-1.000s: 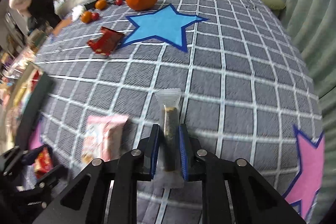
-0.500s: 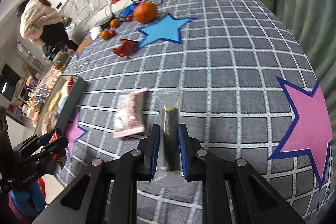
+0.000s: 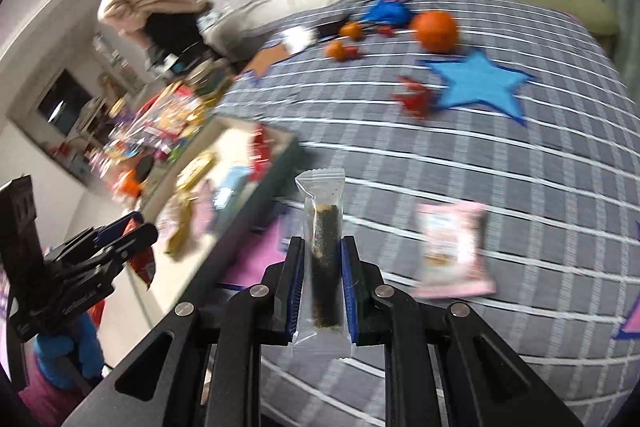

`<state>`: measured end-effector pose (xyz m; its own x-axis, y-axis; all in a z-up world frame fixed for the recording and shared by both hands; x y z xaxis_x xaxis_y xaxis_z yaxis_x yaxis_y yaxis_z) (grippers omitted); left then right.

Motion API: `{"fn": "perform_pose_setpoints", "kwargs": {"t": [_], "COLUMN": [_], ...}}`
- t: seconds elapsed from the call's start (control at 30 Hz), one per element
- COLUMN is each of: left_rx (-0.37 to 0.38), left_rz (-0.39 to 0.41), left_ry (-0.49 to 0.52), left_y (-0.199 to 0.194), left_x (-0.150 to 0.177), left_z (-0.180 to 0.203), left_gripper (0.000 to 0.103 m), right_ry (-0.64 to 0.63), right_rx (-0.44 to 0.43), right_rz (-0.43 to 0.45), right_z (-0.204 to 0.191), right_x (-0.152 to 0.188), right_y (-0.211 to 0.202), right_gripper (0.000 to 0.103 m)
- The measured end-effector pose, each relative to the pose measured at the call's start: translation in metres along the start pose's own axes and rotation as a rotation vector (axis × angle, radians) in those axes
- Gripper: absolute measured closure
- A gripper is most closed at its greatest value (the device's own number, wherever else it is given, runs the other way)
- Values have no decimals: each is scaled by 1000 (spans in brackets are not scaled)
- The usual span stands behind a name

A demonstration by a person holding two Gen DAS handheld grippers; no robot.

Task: Organize snacks
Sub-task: 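Carry both packets over the white box, then open both tools to drop the packets into the white box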

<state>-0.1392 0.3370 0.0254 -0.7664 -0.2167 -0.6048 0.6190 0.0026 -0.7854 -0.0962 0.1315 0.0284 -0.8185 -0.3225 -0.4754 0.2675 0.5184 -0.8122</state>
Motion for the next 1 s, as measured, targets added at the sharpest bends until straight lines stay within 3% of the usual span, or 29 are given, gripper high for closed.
{"fn": "perform_pose_setpoints", "kwargs": {"t": [0.2,0.43,0.63,0.77,0.83,0.9,0.93,0.97,1.0], "left_rx": [-64,-100,-77,-80,-88,-101,-101,-98,-95], "left_rz": [-27,-68,-112,-115,-112,-102,-93,-92,-95], "left_ry": [-108,-127,-148,-148,-144,-145,-147,-145,-144], "left_y": [3,19,42,52,52,50,48,48,48], "left_x": [17,35,41,33,29,24,22,21,21], "left_z": [-63,-86,-87,-84,-84,-84,-84,-84,-83], "left_gripper": [54,54,54,52,43,20,20,20,20], "right_ry": [-112,-192,-226,-212,-202,-196,-198,-200,-200], "right_rx": [-85,-144,-96,-43,-27,-26,-25,-21,-9], "right_rz": [-72,-152,-232,-230,-221,-210,-205,-196,-182], "right_z": [-77,-138,-148,-137,-132,-130,-130,-129,-127], "right_x": [1,12,25,12,2,-7,-10,-13,-16], "right_y": [38,75,112,124,125,121,118,115,112], "right_gripper": [83,83,83,83,83,83,81,69,36]}}
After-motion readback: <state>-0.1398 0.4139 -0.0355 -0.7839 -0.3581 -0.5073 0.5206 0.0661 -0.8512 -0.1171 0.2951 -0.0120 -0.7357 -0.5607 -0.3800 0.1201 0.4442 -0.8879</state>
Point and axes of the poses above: each gripper's, at about its wrist camera, not at the fingertips, and y roughly the way its jaws point, z to its right, x to its underside, the point moved 10 cm from there along y, roughly the way its jaws point, and after that the axes turned 2 degrees about x, right-handed, at the moved point
